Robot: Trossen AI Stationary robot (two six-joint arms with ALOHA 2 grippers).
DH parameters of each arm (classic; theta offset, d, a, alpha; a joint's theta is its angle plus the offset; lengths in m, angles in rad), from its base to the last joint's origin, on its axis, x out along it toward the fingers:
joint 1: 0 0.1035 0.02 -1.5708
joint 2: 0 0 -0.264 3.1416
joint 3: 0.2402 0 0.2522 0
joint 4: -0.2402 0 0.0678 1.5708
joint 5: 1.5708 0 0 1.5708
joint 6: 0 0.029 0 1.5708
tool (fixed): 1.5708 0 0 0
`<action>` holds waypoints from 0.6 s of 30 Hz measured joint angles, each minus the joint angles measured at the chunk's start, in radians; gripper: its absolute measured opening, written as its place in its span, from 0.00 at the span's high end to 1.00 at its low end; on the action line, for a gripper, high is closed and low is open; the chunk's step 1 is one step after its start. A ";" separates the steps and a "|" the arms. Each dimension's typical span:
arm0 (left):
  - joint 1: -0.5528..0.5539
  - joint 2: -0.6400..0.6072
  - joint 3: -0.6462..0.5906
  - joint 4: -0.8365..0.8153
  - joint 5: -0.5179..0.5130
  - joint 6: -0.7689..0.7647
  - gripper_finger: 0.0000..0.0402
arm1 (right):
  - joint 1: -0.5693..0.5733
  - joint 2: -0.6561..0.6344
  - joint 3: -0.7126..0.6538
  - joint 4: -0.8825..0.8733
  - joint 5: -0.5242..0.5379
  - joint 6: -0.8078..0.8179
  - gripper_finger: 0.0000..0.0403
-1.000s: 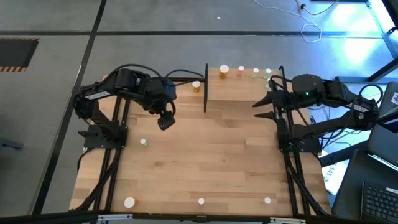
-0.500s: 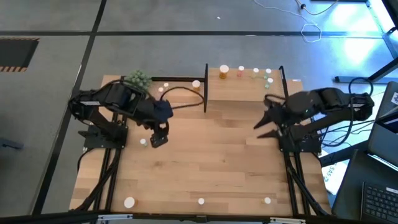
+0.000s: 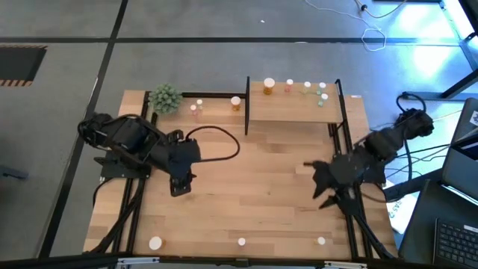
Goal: Pick and place medicine bottles onto shelf by color
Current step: Put the bottom yellow pill bottle on the shelf aligned with the other yellow pill bottle
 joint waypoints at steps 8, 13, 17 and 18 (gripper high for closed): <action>-0.052 0.000 0.000 0.027 -0.070 -0.102 0.33 | 0.145 0.104 0.000 -0.108 0.028 0.080 0.57; -0.051 0.001 0.000 0.082 -0.112 -0.127 0.33 | 0.236 0.157 0.000 -0.116 0.000 0.132 0.57; -0.051 0.001 0.000 0.106 -0.121 -0.134 0.33 | 0.327 0.188 0.000 -0.119 0.006 0.186 0.57; -0.051 0.001 0.000 0.111 -0.125 -0.134 0.33 | 0.347 0.196 0.000 -0.117 0.010 0.202 0.57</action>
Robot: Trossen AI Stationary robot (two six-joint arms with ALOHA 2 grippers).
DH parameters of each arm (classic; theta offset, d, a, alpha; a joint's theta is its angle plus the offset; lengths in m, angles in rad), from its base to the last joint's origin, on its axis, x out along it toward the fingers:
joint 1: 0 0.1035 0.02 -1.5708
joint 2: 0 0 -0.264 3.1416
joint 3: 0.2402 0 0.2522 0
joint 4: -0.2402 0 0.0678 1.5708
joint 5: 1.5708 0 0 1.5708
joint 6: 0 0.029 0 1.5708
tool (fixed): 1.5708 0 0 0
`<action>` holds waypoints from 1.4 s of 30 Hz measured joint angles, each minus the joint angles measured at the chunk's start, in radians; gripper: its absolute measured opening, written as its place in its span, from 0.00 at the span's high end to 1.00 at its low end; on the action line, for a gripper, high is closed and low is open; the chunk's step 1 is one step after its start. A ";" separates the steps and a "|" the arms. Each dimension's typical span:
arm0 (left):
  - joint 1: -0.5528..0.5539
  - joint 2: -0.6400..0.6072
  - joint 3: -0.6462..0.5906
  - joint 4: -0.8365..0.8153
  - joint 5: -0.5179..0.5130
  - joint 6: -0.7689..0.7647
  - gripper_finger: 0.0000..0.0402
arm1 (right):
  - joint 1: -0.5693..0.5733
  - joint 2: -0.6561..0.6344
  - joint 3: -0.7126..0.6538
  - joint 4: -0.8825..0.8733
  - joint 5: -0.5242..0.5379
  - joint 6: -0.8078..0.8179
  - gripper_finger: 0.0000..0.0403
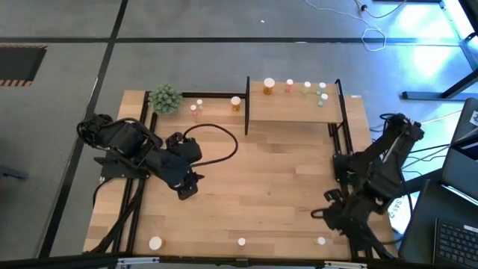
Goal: Pick and place medicine bottles onto shelf by color
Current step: Put the bottom yellow pill bottle on the shelf aligned with the other yellow pill bottle
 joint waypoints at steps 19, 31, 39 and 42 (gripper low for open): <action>0.005 0.001 0.000 0.010 -0.023 0.088 0.33 | 0.070 0.148 0.000 0.144 0.024 0.084 0.57; 0.001 0.001 0.000 0.009 -0.022 0.114 0.33 | 0.070 0.286 0.000 0.143 0.038 -0.049 0.57; 0.001 0.001 0.000 0.009 -0.022 0.114 0.33 | 0.070 0.379 0.000 0.140 0.037 -0.136 0.57; 0.001 0.001 0.000 0.010 -0.022 0.114 0.33 | 0.070 0.399 0.000 0.139 0.038 -0.165 0.57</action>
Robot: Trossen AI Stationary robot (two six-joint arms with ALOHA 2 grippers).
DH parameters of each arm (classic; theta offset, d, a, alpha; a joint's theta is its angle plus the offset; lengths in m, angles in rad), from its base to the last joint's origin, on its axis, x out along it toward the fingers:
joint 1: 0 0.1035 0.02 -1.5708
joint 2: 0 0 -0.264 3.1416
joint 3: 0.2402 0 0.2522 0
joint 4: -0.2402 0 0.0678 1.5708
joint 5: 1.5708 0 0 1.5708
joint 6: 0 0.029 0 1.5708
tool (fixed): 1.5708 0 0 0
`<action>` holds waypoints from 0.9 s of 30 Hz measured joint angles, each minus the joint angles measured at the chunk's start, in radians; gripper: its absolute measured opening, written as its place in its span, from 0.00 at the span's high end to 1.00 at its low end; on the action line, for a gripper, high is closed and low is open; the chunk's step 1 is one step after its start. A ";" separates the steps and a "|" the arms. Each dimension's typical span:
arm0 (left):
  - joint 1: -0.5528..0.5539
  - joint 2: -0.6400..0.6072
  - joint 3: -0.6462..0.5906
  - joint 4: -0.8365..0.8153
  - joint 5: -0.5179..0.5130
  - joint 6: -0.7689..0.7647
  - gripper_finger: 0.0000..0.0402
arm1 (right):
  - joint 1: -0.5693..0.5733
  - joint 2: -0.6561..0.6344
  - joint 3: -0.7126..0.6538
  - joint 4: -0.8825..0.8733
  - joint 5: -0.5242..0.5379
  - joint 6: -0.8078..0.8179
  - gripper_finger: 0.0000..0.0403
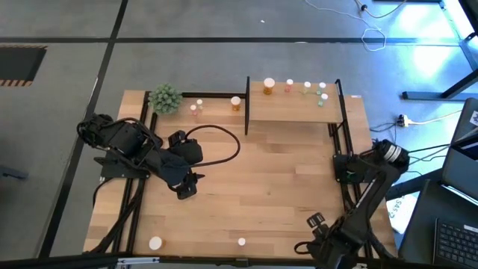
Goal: Pick and place medicine bottles onto shelf by color
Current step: Put the bottom yellow pill bottle on the shelf aligned with the other yellow pill bottle
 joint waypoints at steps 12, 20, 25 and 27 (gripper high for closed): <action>0.000 0.000 0.000 0.000 0.000 -0.001 0.33 | -0.003 0.027 -0.036 -0.009 0.032 -0.018 0.57; 0.000 0.000 0.000 0.000 0.000 -0.002 0.33 | -0.003 0.027 -0.074 0.011 0.030 -0.045 0.57; 0.000 0.000 0.000 0.000 0.000 -0.004 0.33 | -0.003 0.028 -0.103 0.038 -0.005 -0.080 0.57; 0.000 0.000 0.000 0.000 0.000 -0.004 0.33 | -0.003 0.028 -0.106 0.040 -0.012 -0.088 0.57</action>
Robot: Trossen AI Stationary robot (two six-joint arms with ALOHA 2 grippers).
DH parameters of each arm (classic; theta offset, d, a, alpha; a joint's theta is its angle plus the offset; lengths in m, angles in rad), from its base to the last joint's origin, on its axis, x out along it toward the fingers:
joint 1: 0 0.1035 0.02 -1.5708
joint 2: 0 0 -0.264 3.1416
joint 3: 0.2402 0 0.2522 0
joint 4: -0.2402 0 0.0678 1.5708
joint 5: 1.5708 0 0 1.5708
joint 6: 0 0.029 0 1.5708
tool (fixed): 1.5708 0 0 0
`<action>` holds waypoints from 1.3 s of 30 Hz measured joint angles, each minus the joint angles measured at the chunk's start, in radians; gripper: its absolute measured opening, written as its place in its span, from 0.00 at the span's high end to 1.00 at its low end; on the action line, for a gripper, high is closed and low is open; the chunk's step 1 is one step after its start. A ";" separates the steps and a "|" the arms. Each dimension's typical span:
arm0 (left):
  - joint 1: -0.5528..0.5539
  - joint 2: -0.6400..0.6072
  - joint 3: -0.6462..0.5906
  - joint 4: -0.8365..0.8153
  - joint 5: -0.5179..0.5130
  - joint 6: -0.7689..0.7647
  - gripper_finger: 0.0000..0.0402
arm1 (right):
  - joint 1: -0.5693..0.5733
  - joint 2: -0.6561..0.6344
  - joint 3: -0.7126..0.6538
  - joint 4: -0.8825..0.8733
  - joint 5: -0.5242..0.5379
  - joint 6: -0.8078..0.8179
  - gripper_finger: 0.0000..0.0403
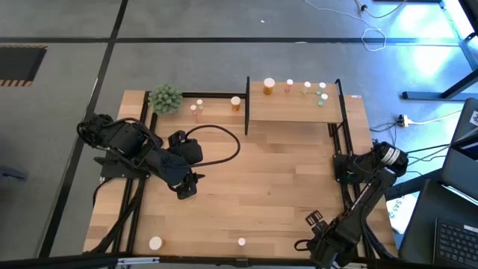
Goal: Pick and place medicine bottles onto shelf by color
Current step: Put the bottom yellow pill bottle on the shelf aligned with the other yellow pill bottle
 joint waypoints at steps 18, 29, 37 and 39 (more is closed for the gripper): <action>0.000 0.000 0.000 0.000 0.000 0.000 0.33 | 0.000 0.000 0.000 0.048 0.047 -0.009 0.57; 0.000 0.000 0.000 0.000 0.000 -0.006 0.33 | 0.000 0.000 0.000 0.051 0.089 0.022 0.57; 0.000 0.000 0.000 0.000 0.000 -0.007 0.33 | 0.000 0.000 0.000 0.091 0.088 0.021 0.57; 0.000 0.000 0.000 0.000 0.000 -0.008 0.33 | 0.000 0.000 0.000 0.105 0.088 0.022 0.57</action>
